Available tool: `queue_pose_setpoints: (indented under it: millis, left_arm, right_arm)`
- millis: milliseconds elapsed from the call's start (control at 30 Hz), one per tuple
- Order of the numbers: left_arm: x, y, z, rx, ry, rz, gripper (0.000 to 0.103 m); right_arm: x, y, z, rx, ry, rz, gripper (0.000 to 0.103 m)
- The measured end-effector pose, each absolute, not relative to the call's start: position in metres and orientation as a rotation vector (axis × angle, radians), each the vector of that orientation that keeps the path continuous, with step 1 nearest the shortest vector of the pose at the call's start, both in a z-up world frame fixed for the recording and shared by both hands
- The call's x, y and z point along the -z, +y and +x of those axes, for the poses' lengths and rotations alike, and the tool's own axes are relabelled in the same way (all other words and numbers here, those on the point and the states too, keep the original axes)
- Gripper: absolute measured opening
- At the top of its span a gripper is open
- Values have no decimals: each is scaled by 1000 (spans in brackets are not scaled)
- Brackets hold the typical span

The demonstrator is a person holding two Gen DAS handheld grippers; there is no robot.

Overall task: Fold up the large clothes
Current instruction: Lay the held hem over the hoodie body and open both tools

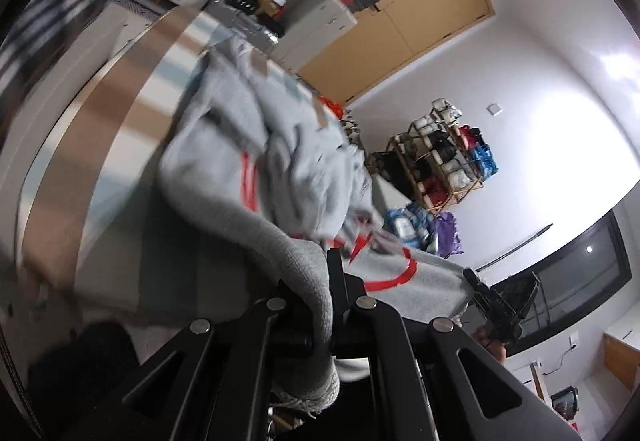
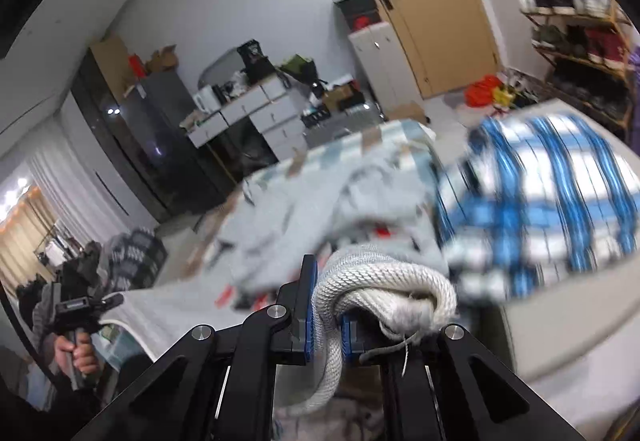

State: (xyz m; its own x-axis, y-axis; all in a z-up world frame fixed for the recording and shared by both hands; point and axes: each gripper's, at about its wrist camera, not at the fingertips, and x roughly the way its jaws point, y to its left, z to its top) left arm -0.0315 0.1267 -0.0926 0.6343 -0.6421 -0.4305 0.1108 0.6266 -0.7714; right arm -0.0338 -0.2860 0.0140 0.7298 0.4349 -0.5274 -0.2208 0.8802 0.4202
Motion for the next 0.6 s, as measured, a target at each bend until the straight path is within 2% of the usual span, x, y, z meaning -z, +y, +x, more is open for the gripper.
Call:
queue_pose_setpoints:
  millis: [200, 333, 467, 600]
  left_arm:
    - [68, 142, 46, 454, 759, -830, 1]
    - [60, 153, 111, 353, 774, -845, 1]
    - [72, 159, 169, 241, 789, -880, 1]
    - [88, 166, 221, 176, 798, -936, 1]
  right_arm:
    - [-57, -272, 69, -348, 738, 349, 10]
    - [-66, -266, 151, -316, 848, 377, 10]
    - [-59, -265, 230, -228, 904, 451, 10]
    - [-27, -263, 303, -122, 1010, 479, 10]
